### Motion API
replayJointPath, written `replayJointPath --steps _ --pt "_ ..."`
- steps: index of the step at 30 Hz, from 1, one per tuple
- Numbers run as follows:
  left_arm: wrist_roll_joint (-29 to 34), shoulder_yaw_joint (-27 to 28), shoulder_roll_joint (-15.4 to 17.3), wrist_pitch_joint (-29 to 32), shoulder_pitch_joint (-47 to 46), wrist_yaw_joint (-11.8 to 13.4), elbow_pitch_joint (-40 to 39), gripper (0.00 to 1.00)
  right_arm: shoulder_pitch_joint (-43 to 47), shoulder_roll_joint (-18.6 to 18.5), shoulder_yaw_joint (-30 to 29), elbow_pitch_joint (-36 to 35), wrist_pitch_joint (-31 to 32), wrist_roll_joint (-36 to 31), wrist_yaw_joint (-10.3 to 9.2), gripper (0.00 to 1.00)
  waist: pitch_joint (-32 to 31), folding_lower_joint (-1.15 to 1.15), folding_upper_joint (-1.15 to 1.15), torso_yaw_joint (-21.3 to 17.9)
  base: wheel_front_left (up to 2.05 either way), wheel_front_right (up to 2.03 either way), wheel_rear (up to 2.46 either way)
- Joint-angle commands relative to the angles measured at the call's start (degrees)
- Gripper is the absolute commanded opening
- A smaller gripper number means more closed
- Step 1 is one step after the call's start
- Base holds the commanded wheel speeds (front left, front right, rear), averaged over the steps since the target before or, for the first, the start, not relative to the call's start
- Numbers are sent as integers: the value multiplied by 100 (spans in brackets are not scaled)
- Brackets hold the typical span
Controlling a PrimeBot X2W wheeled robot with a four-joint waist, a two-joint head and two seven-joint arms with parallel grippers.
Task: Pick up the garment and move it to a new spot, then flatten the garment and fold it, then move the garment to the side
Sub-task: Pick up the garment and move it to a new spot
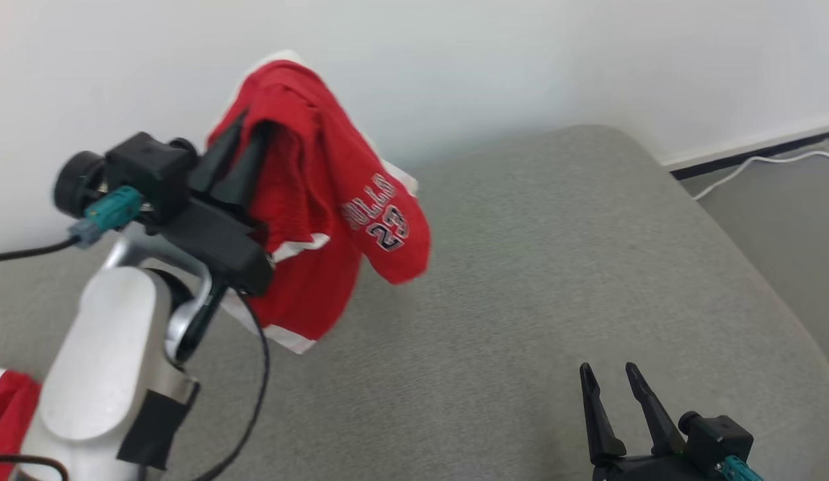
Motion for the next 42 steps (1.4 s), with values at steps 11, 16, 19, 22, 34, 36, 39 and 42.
replayJointPath --steps 11,16,19,22,34,36,39,42 --pt "-498 -448 -729 -101 221 67 -88 0 77 -41 51 61 -4 40 4 100 -174 1 0 -713 0 0 0" --pt "-761 -506 -862 -302 503 198 242 0 9 -46 27 68 -4 58 4 100 -87 1 0 -762 0 0 0" --pt "-769 -526 -827 -407 674 197 657 0 -27 -45 8 73 -4 38 4 100 -15 1 0 -733 0 0 0" --pt "-810 -467 -712 -549 764 161 1179 0 -61 -40 -1 68 -4 11 4 100 70 1 0 -666 0 0 0" --pt "-734 -265 103 -1312 877 83 2737 0 -130 -33 -25 103 -4 -3 4 100 262 1 0 -320 0 0 0" --pt "-731 -243 201 -1408 879 70 2907 0 -146 -40 -7 107 -4 -3 4 100 275 1 0 -251 0 0 0" --pt "-769 -217 273 -1534 884 66 3135 0 -163 -54 5 114 -4 -10 4 100 293 1 0 -146 0 0 0" --pt "-752 -252 293 -1614 913 44 3368 0 -164 -86 29 130 -4 7 4 100 310 1 0 -53 0 0 0"
